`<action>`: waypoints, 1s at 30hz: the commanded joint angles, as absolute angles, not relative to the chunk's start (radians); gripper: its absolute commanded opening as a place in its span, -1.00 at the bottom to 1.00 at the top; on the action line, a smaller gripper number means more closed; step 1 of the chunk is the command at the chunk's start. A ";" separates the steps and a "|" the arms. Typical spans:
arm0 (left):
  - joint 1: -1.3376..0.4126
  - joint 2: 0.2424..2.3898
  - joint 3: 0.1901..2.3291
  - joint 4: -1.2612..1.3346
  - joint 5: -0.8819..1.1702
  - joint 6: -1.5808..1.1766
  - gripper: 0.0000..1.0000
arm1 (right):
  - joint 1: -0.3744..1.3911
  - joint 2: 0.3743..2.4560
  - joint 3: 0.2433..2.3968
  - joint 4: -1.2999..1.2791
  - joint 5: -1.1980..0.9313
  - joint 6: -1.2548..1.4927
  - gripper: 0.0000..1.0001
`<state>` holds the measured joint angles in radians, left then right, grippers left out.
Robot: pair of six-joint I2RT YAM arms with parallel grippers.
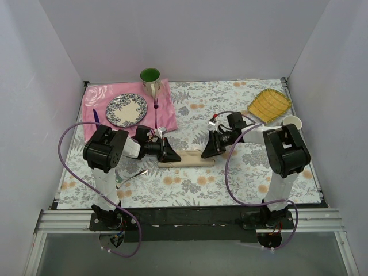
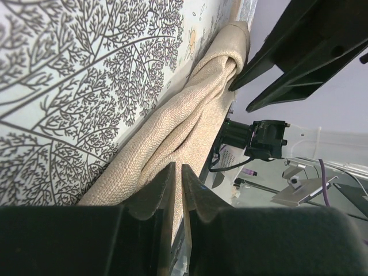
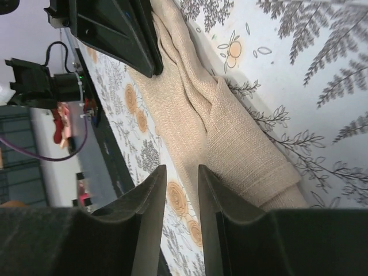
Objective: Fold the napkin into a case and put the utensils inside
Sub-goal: Smooth out the smaller rectangle-folded napkin at the center of the board.
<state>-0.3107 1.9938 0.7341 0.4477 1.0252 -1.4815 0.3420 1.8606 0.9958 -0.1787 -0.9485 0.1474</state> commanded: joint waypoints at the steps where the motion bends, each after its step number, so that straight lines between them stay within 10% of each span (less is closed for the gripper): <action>1: -0.307 2.029 0.722 0.403 0.905 -1.433 -0.80 | 0.357 1.884 0.944 0.029 -1.011 0.325 -0.28; 30: -0.307 2.037 0.742 0.373 0.916 -1.405 -0.85 | 0.502 1.907 0.931 0.172 -0.997 0.466 -0.46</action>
<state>-0.3103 1.9957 0.7368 0.4393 1.0279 -1.4696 0.5053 1.8420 0.9565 0.1307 -1.0412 0.4263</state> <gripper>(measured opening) 0.078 0.283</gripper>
